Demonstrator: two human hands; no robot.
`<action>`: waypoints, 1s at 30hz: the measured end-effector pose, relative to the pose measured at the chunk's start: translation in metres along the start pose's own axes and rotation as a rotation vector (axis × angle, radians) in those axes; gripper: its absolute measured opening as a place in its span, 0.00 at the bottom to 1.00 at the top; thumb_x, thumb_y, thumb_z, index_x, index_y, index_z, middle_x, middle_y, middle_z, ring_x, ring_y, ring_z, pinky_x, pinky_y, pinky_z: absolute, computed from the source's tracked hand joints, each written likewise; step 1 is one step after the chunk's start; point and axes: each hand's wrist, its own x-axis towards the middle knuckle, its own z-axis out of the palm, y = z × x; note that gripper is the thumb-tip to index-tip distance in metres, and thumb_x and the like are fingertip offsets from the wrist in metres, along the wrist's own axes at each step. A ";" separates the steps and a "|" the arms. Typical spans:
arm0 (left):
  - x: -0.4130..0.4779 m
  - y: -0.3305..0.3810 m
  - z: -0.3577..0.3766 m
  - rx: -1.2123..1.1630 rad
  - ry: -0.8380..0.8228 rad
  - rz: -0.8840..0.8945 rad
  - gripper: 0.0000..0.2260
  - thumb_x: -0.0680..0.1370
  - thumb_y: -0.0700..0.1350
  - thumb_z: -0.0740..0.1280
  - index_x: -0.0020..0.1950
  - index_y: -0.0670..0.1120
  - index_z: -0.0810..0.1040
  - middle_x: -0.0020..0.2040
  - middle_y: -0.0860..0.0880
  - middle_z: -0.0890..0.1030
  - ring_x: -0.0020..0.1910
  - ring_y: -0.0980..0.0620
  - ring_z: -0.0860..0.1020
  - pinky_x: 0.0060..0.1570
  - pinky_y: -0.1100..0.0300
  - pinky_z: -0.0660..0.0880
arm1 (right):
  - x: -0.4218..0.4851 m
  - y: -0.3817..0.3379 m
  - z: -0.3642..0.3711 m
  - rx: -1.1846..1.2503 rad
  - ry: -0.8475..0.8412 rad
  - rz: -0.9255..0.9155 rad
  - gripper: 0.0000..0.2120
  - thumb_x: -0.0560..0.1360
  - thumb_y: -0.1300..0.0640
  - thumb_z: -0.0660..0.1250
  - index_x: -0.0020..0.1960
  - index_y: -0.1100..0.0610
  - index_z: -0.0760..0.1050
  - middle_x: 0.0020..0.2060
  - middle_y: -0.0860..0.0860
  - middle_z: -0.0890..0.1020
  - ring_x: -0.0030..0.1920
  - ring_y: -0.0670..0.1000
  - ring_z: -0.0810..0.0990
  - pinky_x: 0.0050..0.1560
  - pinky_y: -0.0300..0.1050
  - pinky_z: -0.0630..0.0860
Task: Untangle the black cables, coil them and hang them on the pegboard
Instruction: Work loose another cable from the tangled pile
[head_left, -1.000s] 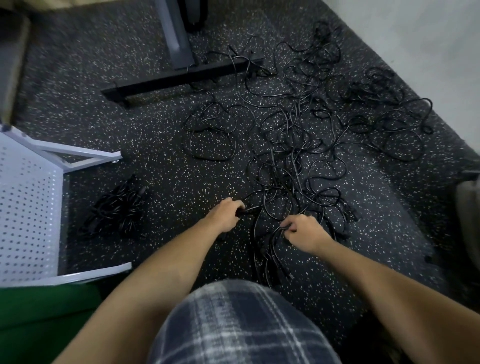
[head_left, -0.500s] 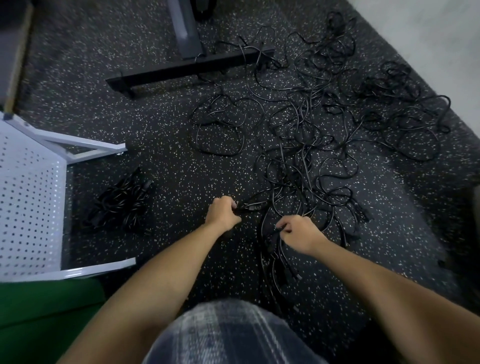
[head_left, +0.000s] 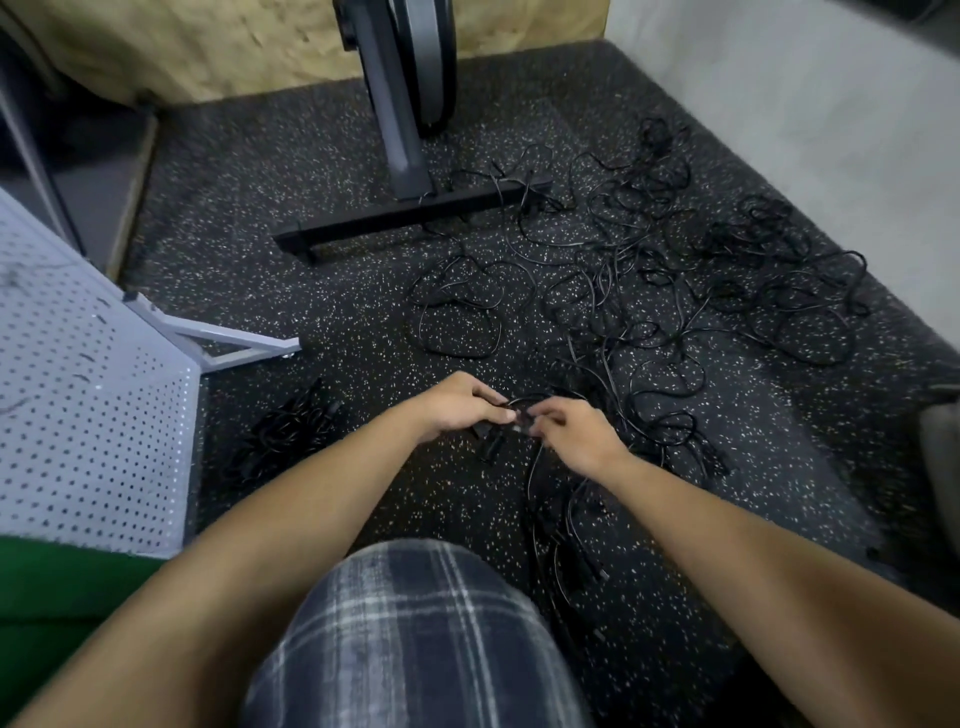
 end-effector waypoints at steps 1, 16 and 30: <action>-0.007 0.009 -0.005 0.017 0.004 0.013 0.16 0.76 0.49 0.78 0.62 0.48 0.85 0.49 0.56 0.83 0.49 0.58 0.79 0.48 0.68 0.72 | -0.001 -0.010 -0.005 0.042 0.010 0.015 0.12 0.85 0.56 0.62 0.62 0.53 0.82 0.49 0.48 0.87 0.43 0.51 0.84 0.42 0.43 0.78; -0.144 0.157 -0.082 0.233 0.358 0.544 0.07 0.76 0.47 0.77 0.49 0.46 0.89 0.47 0.40 0.87 0.41 0.53 0.75 0.46 0.53 0.72 | -0.056 -0.194 -0.130 0.478 0.196 -0.057 0.12 0.76 0.52 0.76 0.37 0.57 0.81 0.37 0.53 0.85 0.34 0.49 0.78 0.37 0.42 0.75; -0.190 0.212 -0.080 0.161 0.531 0.641 0.04 0.75 0.46 0.78 0.49 0.48 0.88 0.41 0.51 0.87 0.37 0.56 0.79 0.43 0.59 0.74 | -0.103 -0.245 -0.194 0.132 0.320 -0.339 0.15 0.74 0.50 0.72 0.34 0.58 0.84 0.31 0.52 0.85 0.29 0.48 0.79 0.38 0.44 0.78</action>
